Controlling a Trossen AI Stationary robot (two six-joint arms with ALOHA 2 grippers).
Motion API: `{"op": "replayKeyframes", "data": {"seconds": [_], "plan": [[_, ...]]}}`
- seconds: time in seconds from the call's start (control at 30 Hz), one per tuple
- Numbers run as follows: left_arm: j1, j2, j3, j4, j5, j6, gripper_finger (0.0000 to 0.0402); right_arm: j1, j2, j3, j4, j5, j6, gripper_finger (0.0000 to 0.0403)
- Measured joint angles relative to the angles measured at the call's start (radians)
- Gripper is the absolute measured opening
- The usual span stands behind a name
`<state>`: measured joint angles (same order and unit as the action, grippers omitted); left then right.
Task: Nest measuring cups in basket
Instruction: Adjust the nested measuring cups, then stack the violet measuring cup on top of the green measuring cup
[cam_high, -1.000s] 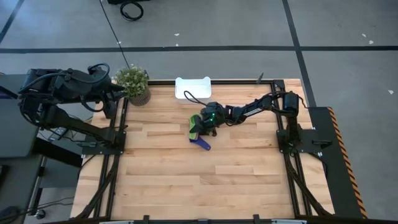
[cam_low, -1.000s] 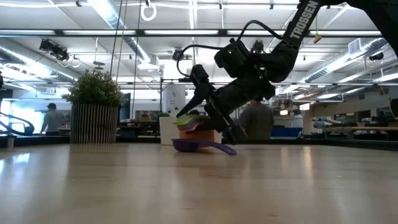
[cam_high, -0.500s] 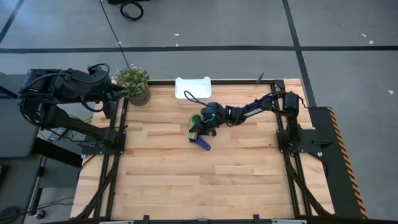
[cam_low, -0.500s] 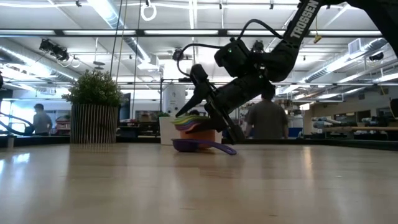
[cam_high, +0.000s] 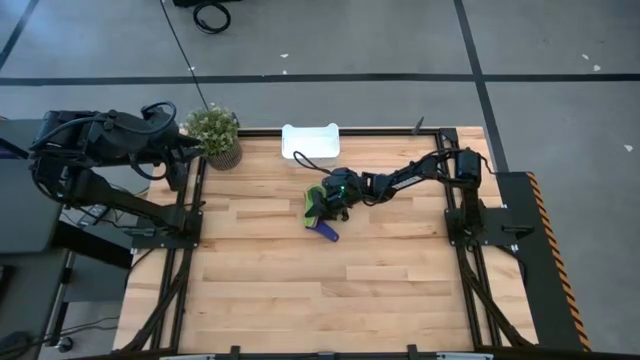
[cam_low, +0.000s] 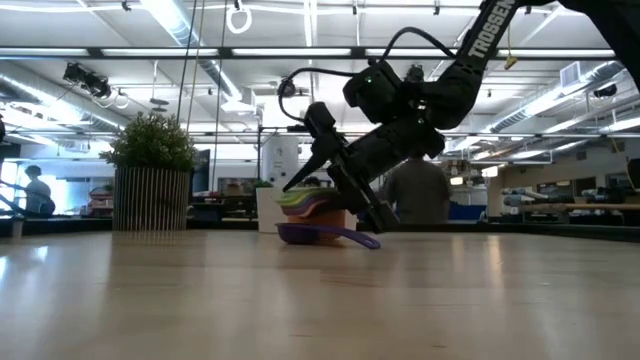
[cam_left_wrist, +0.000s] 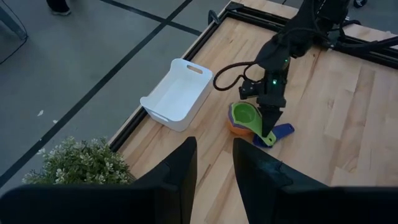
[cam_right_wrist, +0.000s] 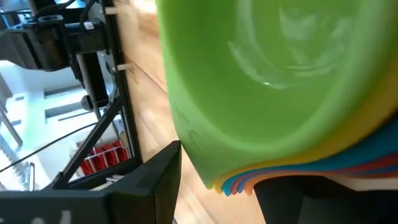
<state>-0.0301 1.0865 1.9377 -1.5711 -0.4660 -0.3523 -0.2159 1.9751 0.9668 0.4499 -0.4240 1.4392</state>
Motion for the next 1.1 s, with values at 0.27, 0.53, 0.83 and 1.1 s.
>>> {"op": "replayKeyframes", "data": {"seconds": [0.27, 0.53, 0.83, 1.1], "plan": [[0.0, 0.0, 0.0, 0.0, 0.0, 0.0, 0.0112, -0.048, -0.021, 0.0, -0.028, -0.014, 0.009, 0.0188], [0.0, 0.0, 0.0, 0.0, 0.0, 0.006, 0.0112, -0.049, -0.129, 0.0, -0.184, -0.014, 0.001, 0.0188], [0.0, 0.0, 0.0, 0.0, 0.0, 0.008, 0.0112, -0.046, -0.238, 0.0, -0.451, 0.02, -0.077, 0.0188], [0.0, 0.0, 0.0, 0.0, 0.0, 0.005, 0.0112, 0.011, -0.455, 0.0, -0.725, 0.191, -0.191, 0.0188]]}}
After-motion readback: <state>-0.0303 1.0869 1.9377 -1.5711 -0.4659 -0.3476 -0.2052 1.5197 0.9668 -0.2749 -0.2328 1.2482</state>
